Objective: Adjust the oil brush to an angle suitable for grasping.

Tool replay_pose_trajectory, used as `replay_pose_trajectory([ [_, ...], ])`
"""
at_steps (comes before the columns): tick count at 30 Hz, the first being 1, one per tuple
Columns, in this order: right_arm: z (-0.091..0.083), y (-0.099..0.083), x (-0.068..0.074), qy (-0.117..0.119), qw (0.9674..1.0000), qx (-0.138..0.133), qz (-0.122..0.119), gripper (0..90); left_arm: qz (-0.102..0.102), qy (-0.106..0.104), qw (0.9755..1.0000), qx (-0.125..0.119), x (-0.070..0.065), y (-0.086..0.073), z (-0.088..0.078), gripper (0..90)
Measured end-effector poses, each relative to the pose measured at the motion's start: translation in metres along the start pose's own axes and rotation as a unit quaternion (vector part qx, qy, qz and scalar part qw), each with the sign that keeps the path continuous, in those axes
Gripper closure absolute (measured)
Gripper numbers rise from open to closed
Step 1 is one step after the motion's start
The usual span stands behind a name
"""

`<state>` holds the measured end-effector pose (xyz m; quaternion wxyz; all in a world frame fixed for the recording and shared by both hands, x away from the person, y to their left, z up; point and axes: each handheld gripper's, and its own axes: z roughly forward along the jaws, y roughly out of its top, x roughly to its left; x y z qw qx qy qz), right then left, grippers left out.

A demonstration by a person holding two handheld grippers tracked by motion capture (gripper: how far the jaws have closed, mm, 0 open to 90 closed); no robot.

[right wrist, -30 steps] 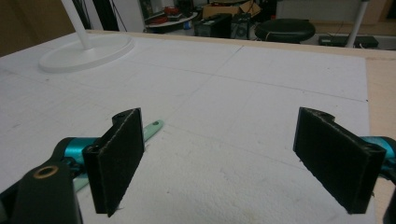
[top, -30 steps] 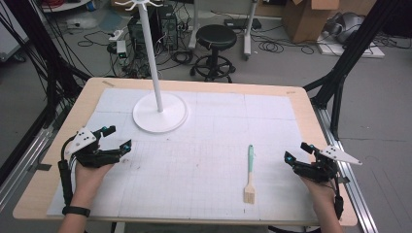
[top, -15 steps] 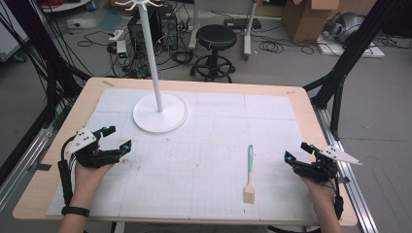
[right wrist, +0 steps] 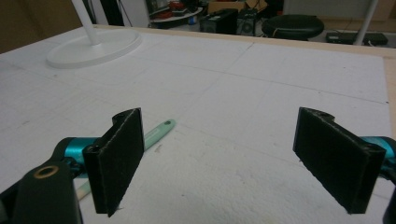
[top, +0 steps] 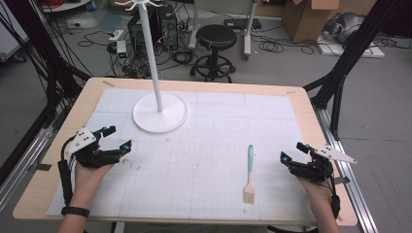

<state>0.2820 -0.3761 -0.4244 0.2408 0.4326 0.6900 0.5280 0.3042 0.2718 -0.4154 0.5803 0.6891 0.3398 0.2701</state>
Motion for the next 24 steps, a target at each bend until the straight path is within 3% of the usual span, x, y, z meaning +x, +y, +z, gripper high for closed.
replay_pose_trajectory([
  [16, 0.017, 0.001, 0.023, 0.031, 0.9988, 0.031, -0.025, 16.5, -0.005, -0.002, 0.9999, -0.011, 0.000, 0.002, -0.002, 17.0],
  [24, 0.030, 0.004, 0.028, 0.046, 0.9969, 0.050, -0.040, 23.4, -0.008, -0.001, 0.9998, -0.020, 0.001, 0.004, -0.004, 17.2],
])
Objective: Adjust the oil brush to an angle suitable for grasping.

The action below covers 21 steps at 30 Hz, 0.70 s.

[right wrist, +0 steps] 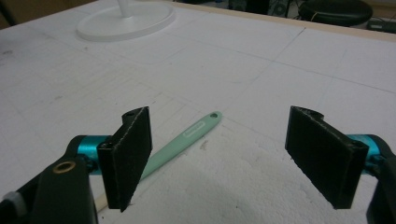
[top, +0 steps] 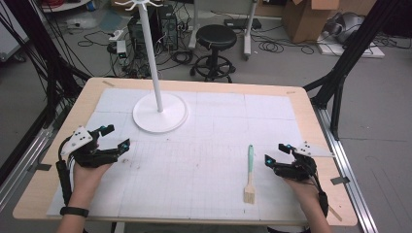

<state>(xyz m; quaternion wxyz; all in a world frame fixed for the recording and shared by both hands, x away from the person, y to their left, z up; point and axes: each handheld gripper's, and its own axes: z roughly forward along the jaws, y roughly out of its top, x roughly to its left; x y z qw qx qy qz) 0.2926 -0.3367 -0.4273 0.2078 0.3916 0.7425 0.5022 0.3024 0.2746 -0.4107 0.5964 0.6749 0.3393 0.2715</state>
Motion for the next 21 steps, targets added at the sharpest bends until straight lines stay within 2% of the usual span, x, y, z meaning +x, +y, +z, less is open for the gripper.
replay_pose_trajectory([
  [8, 0.011, 0.000, -0.006, 0.019, 0.9995, 0.025, 0.001, 33.1, 0.000, 0.000, 1.0000, -0.004, 0.001, 0.001, 0.000, 17.3],
  [12, 0.015, 0.000, -0.008, 0.025, 0.9990, 0.037, -0.009, 43.7, 0.000, -0.002, 1.0000, -0.005, 0.002, 0.002, -0.001, 19.3],
  [15, 0.017, 0.000, -0.009, 0.026, 0.9985, 0.045, -0.013, 47.8, -0.001, -0.003, 1.0000, -0.006, 0.001, 0.002, -0.002, 19.4],
  [21, 0.017, 0.000, -0.009, 0.031, 0.9984, 0.047, -0.012, 52.0, -0.001, -0.003, 1.0000, -0.004, 0.001, 0.002, -0.001, 19.5],
])
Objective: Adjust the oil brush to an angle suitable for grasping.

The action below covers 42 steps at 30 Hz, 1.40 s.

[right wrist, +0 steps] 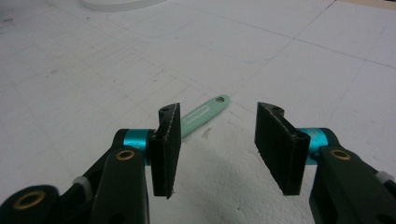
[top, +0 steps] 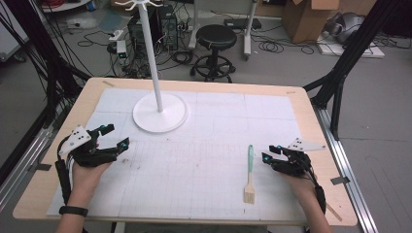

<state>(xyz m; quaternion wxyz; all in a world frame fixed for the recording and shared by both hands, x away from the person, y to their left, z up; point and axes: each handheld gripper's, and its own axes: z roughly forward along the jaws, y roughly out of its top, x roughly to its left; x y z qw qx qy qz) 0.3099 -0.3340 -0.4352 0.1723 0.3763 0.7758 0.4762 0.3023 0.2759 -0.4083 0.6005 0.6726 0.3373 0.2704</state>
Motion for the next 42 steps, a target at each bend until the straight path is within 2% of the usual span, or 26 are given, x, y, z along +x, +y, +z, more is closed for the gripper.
replay_pose_trajectory([
  [6, 0.001, 0.000, -0.001, 0.005, 1.0000, 0.002, 0.001, 53.6, 0.000, -0.004, 1.0000, 0.001, 0.000, 0.000, 0.000, 19.5],
  [7, 0.001, -0.001, 0.000, 0.015, 0.9999, 0.006, 0.001, 53.8, -0.001, -0.003, 1.0000, 0.000, 0.000, 0.000, 0.000, 19.5],
  [13, 0.000, -0.002, 0.004, 0.033, 0.9992, 0.020, -0.012, 53.9, -0.001, -0.004, 1.0000, 0.000, 0.000, 0.000, 0.000, 19.5],
  [15, -0.002, -0.003, 0.005, 0.048, 0.9984, 0.025, -0.019, 57.2, -0.001, -0.004, 1.0000, 0.000, 0.000, 0.000, 0.000, 19.5],
  [20, -0.004, -0.005, 0.006, 0.064, 0.9972, 0.030, -0.026, 58.1, -0.001, -0.004, 1.0000, 0.000, 0.000, 0.000, 0.000, 19.5],
  [21, -0.004, -0.006, 0.007, 0.079, 0.9957, 0.037, -0.031, 60.2, 0.000, -0.004, 1.0000, 0.000, 0.000, 0.000, 0.000, 19.5],
  [22, -0.004, -0.006, 0.007, 0.079, 0.9957, 0.037, -0.031, 60.2, 0.000, -0.003, 1.0000, 0.001, 0.000, 0.000, 0.000, 19.5],
  [28, -0.006, -0.009, 0.012, 0.120, 0.9902, 0.052, -0.049, 66.2, -0.001, -0.005, 1.0000, -0.006, 0.000, 0.000, -0.001, 19.2],
  [30, -0.007, -0.010, 0.013, 0.132, 0.9880, 0.057, -0.056, 71.1, 0.000, -0.005, 1.0000, -0.003, 0.000, 0.000, -0.001, 19.2],
  [32, -0.007, -0.012, 0.016, 0.147, 0.9846, 0.065, -0.068, 79.7, 0.001, -0.006, 1.0000, -0.002, 0.000, 0.000, 0.000, 19.2],
  [33, -0.007, -0.012, 0.016, 0.147, 0.9846, 0.065, -0.068, 79.7, 0.000, -0.006, 1.0000, -0.003, -0.001, 0.000, 0.000, 19.2],
  [38, -0.007, -0.014, 0.019, 0.170, 0.9786, 0.077, -0.086, 89.0, 0.001, -0.006, 1.0000, -0.004, 0.000, 0.000, -0.001, 19.2],
  [41, -0.005, -0.015, 0.022, 0.179, 0.9756, 0.082, -0.098, 90.0, 0.001, -0.008, 1.0000, -0.005, -0.001, 0.000, -0.001, 19.2],
  [42, -0.005, -0.015, 0.022, 0.179, 0.9756, 0.082, -0.098, 90.0, 0.001, -0.007, 1.0000, -0.005, -0.001, 0.000, -0.001, 19.2],
])
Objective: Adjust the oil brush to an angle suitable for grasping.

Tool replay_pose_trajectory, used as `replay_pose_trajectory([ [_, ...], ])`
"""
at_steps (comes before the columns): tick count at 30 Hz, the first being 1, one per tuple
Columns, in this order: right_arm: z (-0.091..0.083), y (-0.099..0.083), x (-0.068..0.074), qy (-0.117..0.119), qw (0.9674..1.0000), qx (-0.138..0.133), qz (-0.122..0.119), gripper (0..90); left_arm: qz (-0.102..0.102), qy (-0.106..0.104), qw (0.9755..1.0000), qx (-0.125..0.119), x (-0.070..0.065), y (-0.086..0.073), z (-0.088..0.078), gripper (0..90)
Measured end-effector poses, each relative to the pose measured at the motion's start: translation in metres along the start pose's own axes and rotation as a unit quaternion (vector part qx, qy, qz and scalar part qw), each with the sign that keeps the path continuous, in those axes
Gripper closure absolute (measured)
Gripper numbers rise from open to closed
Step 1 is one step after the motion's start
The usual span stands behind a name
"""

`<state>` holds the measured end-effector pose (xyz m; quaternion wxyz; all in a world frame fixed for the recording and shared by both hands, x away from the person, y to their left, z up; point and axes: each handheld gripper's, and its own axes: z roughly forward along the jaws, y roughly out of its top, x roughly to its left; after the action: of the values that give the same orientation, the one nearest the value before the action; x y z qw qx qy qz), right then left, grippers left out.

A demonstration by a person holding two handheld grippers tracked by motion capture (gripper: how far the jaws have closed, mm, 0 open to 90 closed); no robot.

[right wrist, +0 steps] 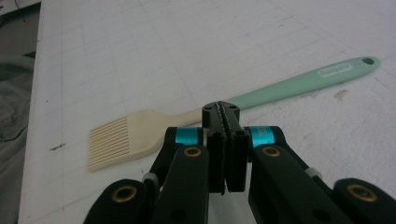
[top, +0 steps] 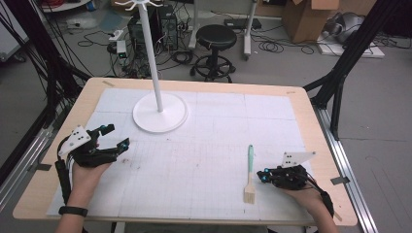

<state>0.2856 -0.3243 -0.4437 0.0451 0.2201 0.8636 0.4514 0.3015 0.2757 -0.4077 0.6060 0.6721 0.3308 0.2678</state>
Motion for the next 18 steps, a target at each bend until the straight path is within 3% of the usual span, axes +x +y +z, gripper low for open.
replay_pose_trajectory([
  [4, 0.005, 0.001, 0.005, 0.013, 0.9995, 0.013, -0.026, 90.0, 0.001, -0.001, 1.0000, 0.000, 0.000, 0.000, 0.000, 19.2],
  [18, 0.018, 0.005, 0.011, 0.012, 0.9982, 0.032, -0.049, 90.0, -0.002, 0.000, 1.0000, -0.003, 0.000, 0.000, -0.001, 19.3],
])
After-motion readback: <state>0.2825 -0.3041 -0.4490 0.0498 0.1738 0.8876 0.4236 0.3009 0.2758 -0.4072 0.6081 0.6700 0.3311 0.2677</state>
